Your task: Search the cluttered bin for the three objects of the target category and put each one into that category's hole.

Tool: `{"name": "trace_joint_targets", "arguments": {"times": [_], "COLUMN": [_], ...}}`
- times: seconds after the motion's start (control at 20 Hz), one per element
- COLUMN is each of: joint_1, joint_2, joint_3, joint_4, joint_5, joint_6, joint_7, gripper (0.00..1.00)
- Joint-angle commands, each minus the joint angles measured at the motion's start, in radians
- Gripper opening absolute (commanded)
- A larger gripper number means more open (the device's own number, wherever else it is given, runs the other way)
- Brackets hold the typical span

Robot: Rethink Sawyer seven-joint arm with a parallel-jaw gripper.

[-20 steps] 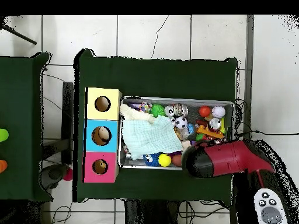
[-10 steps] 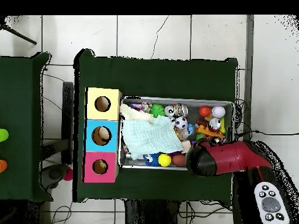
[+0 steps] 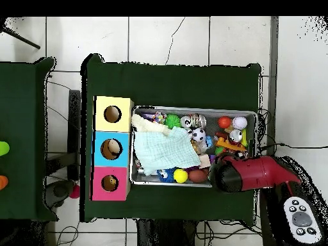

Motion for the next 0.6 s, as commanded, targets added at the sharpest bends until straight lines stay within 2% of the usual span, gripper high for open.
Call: {"name": "trace_joint_targets", "arguments": {"times": [0.05,0.4,0.6], "joint_1": [0.006,0.012,0.016], "joint_2": [0.052,0.059,0.067], "joint_3": [0.003,-0.017,-0.016], "joint_4": [-0.067,-0.069,-0.081], "joint_5": [-0.003,0.005,0.0], "joint_6": [-0.041,-0.065,-0.055], "joint_7": [0.088,0.126,0.109], "gripper": [1.0,1.0,1.0]}}
